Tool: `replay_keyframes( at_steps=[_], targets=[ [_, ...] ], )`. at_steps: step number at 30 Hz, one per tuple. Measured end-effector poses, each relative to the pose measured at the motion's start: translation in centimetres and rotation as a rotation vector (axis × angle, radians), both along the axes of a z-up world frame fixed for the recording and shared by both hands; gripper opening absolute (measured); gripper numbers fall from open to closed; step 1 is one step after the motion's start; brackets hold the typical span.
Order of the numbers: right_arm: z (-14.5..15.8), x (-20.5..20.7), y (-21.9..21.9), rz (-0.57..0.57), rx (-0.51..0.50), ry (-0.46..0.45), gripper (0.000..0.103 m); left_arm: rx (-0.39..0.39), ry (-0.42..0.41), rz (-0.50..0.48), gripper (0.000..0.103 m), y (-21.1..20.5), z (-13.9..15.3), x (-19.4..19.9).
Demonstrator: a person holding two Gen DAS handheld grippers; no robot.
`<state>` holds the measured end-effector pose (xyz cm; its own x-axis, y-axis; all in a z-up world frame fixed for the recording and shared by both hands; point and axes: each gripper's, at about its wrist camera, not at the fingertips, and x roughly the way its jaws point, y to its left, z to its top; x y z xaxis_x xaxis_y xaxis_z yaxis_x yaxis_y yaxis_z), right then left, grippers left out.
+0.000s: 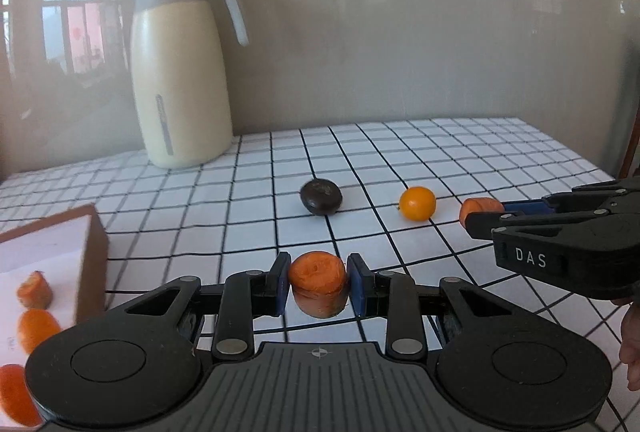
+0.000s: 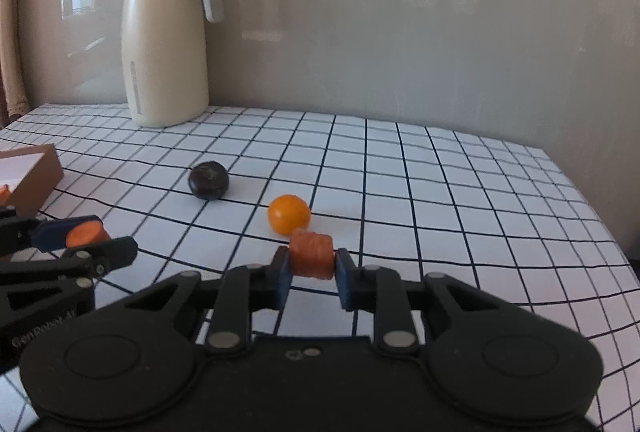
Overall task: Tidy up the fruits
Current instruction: 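Grasp a carrot piece with the left gripper while the right grasps another carrot piece, then carry both carrot pieces into the box and open both grippers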
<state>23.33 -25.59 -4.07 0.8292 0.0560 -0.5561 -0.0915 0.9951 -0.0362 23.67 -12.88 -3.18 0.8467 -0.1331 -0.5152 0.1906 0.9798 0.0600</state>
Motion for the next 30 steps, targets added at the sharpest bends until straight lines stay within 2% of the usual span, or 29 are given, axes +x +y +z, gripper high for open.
replay_keyframes(
  at_steps=[7, 11, 21, 30],
  targets=[
    [1.0, -3.9, 0.5, 0.003, 0.020, -0.046, 0.015, 0.001, -0.076, 0.007, 0.031, 1.6, 1.9, -3.1],
    [1.8, -5.7, 1.5, 0.019, 0.027, -0.077, 0.015, -0.003, -0.087, 0.028, 0.031, 3.0, 2.3, -5.1],
    [3.5, -8.2, 5.9, 0.118, 0.043, -0.126, 0.015, 0.018, -0.156, 0.103, 0.031, 8.1, 4.5, -9.2],
    [4.9, -9.5, 11.8, 0.269, 0.055, -0.190, 0.015, 0.026, -0.184, 0.214, 0.031, 14.2, 5.3, -11.1]
  ],
)
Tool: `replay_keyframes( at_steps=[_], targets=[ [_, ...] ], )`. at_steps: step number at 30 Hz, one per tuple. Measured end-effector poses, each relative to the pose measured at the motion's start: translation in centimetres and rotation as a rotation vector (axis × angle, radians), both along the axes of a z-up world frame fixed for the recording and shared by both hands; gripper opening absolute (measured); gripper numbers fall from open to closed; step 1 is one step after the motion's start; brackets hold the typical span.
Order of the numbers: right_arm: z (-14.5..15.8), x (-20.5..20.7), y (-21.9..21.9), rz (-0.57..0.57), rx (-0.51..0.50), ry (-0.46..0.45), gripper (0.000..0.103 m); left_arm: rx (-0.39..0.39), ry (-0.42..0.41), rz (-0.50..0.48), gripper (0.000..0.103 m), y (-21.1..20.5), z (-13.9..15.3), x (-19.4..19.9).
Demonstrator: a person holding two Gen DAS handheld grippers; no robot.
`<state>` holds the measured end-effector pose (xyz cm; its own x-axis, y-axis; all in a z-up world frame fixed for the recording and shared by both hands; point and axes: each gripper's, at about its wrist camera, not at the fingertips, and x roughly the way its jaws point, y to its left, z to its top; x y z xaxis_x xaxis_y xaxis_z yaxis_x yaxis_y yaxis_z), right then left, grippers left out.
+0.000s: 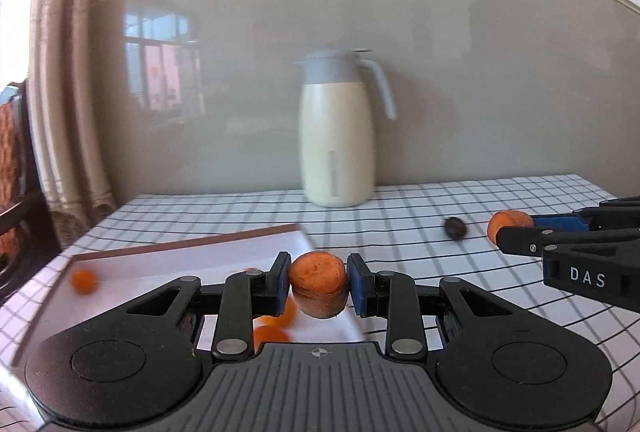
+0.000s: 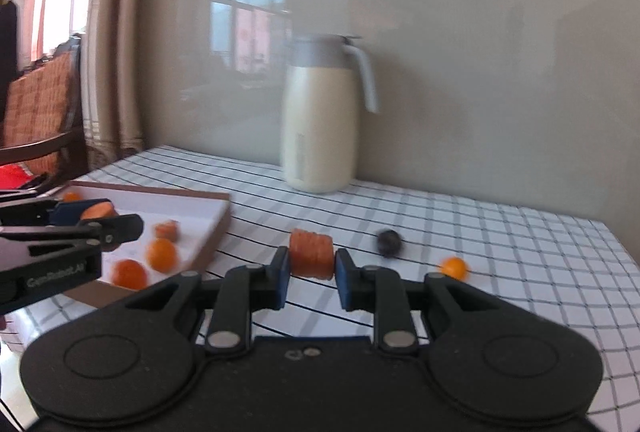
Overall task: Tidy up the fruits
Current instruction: 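Carry both carrot pieces into the box and open both grippers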
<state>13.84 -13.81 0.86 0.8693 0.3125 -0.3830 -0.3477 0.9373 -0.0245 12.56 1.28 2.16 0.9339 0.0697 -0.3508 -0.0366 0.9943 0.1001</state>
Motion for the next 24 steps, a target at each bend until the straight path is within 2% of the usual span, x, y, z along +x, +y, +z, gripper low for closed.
replay_keyframes(
  at_steps=[14, 24],
  targets=[
    [0.4, 0.3, 8.8, 0.171, -0.001, -0.027, 0.015, -0.020, -0.012, 0.182, 0.031, 9.1, -0.2, -2.2],
    [-0.1, 1.0, 12.9, 0.235, -0.019, -0.026, 0.015, -0.034, -0.015, 0.294, 0.031, 14.4, -0.8, -2.2]
  ],
)
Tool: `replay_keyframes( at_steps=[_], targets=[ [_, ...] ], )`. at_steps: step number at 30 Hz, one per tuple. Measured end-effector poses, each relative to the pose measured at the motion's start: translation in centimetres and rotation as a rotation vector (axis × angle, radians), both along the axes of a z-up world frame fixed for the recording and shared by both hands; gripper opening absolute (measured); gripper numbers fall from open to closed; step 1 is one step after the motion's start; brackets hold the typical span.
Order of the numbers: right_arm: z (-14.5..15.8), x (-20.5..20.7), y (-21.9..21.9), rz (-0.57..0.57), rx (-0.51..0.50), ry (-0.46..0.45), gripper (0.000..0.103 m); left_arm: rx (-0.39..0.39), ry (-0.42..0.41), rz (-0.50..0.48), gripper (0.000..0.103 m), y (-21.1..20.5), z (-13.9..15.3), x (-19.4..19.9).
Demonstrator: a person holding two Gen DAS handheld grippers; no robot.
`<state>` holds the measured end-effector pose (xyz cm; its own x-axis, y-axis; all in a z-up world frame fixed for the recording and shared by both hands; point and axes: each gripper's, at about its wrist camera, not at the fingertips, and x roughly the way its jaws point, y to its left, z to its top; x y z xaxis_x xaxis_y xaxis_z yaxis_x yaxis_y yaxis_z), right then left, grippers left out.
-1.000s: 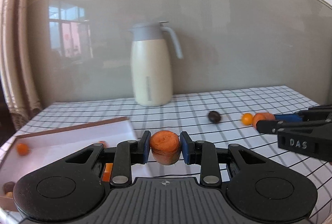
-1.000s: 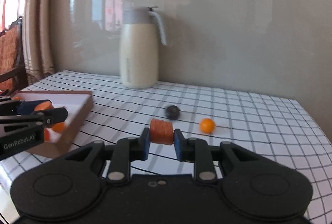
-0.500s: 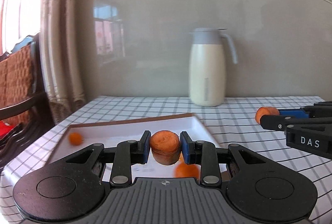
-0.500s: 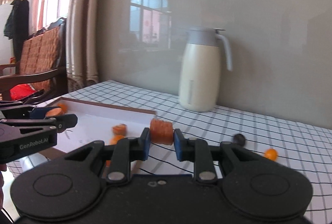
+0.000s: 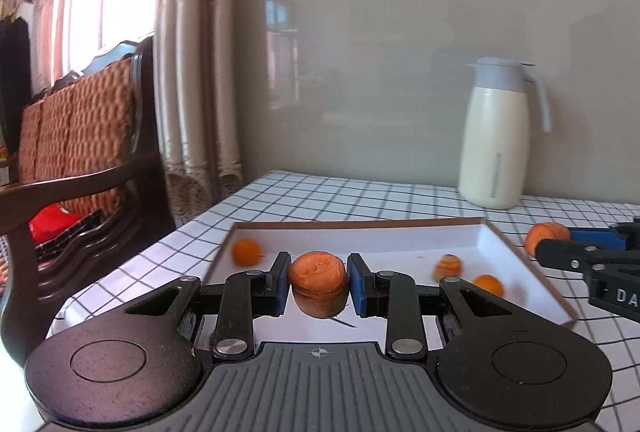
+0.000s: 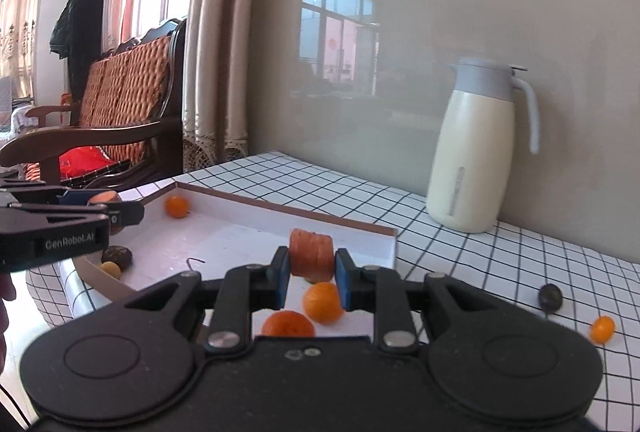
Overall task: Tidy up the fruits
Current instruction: 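Carry both carrot pieces into the box and open both grippers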
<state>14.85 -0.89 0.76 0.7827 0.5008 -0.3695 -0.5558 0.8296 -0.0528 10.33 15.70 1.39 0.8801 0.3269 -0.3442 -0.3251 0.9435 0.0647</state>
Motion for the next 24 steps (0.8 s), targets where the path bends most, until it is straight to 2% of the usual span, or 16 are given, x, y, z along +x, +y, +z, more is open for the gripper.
replay_keyframes(
  at_steps=[14, 17, 18, 19, 20, 21, 22, 24],
  targets=[
    [-0.7, 3.4, 4.1, 0.049, -0.037, 0.030, 0.015, -0.009, 0.027, 0.077, 0.031, 4.4, -0.8, 2.9],
    [-1.1, 4.4, 3.9, 0.064, -0.038, 0.066, 0.016, -0.007, 0.031, 0.092, 0.031, 4.7, -1.1, 3.7],
    [-1.3, 4.8, 3.9, 0.062, -0.053, 0.077, 0.020, 0.010, 0.035, 0.094, 0.031, 4.5, -1.4, 3.9],
    [-1.6, 5.0, 3.9, 0.042, -0.070, 0.077, 0.036, 0.021, 0.030, 0.095, 0.035, 4.2, -1.6, 3.8],
    [-1.9, 4.9, 3.5, 0.011, -0.068, 0.052, 0.049, 0.029, 0.013, 0.099, 0.072, 3.8, -1.8, 3.6],
    [-1.9, 4.6, 2.9, -0.027, -0.047, 0.012, 0.088, 0.047, -0.009, 0.119, 0.099, 3.5, -1.7, 3.3],
    [-1.9, 4.3, 2.5, -0.048, -0.030, -0.023, 0.096, 0.092, -0.055, 0.145, 0.103, 2.9, -1.6, 2.8],
    [-1.7, 4.2, 2.0, -0.072, -0.033, -0.039, 0.097, 0.121, -0.083, 0.140, 0.103, 2.6, -1.1, 2.7]
  ],
)
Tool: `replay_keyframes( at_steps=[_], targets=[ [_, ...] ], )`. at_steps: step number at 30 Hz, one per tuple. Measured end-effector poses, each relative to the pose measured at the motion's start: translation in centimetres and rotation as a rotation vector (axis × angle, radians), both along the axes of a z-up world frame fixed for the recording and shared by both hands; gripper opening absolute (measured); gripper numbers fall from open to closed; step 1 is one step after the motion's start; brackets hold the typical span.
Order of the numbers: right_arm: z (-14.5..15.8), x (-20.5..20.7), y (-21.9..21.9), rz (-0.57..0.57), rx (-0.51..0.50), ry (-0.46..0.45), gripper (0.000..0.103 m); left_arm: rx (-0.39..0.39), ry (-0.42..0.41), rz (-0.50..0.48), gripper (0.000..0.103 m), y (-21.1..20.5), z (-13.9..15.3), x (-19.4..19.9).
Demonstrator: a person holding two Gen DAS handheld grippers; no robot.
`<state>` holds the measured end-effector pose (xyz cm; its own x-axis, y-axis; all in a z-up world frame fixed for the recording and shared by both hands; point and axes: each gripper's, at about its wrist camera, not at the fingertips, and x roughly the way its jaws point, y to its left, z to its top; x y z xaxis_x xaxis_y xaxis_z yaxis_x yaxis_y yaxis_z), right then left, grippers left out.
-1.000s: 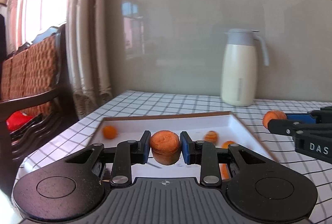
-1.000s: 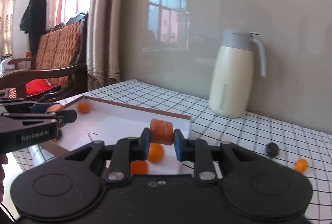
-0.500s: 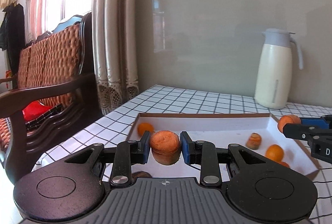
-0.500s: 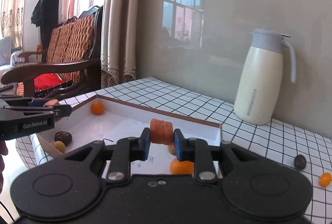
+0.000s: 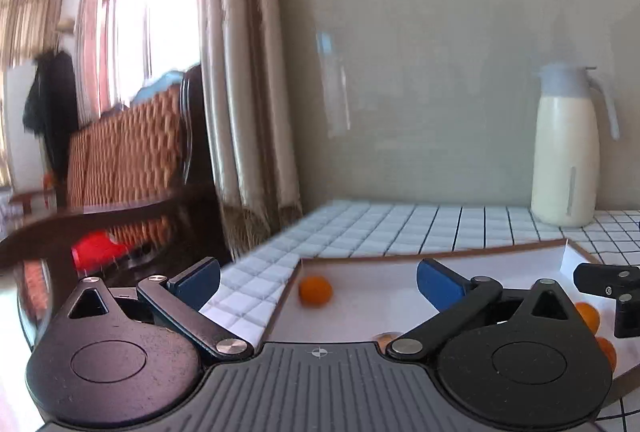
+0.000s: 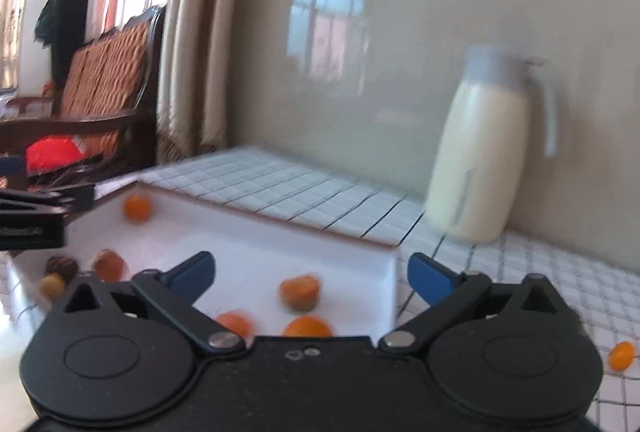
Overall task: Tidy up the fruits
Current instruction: 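Carry both carrot pieces into the box and open both grippers, then move both open grippers back toward the mangosteen and last orange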
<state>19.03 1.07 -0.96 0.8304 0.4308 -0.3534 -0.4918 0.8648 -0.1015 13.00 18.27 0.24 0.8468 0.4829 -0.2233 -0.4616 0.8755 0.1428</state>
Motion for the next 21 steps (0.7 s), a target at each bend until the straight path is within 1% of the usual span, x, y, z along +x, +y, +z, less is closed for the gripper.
replay_keyframes(
  at_steps=[3, 5, 7, 14, 21],
  targets=[
    [0.0, -0.1, -0.7, -0.009, 0.020, 0.007, 0.097, -0.042, 0.007, -0.001, 0.103, 0.2, 0.0, 0.4],
    [-0.1, -0.3, -1.1, -0.013, 0.020, 0.009, 0.097, -0.040, 0.017, -0.002, 0.103, 0.1, -0.1, 0.6],
    [0.0, -0.4, -1.4, -0.020, 0.025, 0.010, 0.097, -0.033, 0.011, -0.001, 0.103, 0.0, -0.2, 0.5],
    [0.2, 0.3, -1.9, -0.043, 0.067, 0.029, 0.097, -0.037, 0.016, -0.001, 0.103, -0.2, -0.2, 0.0],
    [0.2, 0.0, -2.0, -0.037, 0.058, 0.026, 0.097, -0.036, 0.015, -0.008, 0.103, -0.5, 0.0, -0.2]
  ],
)
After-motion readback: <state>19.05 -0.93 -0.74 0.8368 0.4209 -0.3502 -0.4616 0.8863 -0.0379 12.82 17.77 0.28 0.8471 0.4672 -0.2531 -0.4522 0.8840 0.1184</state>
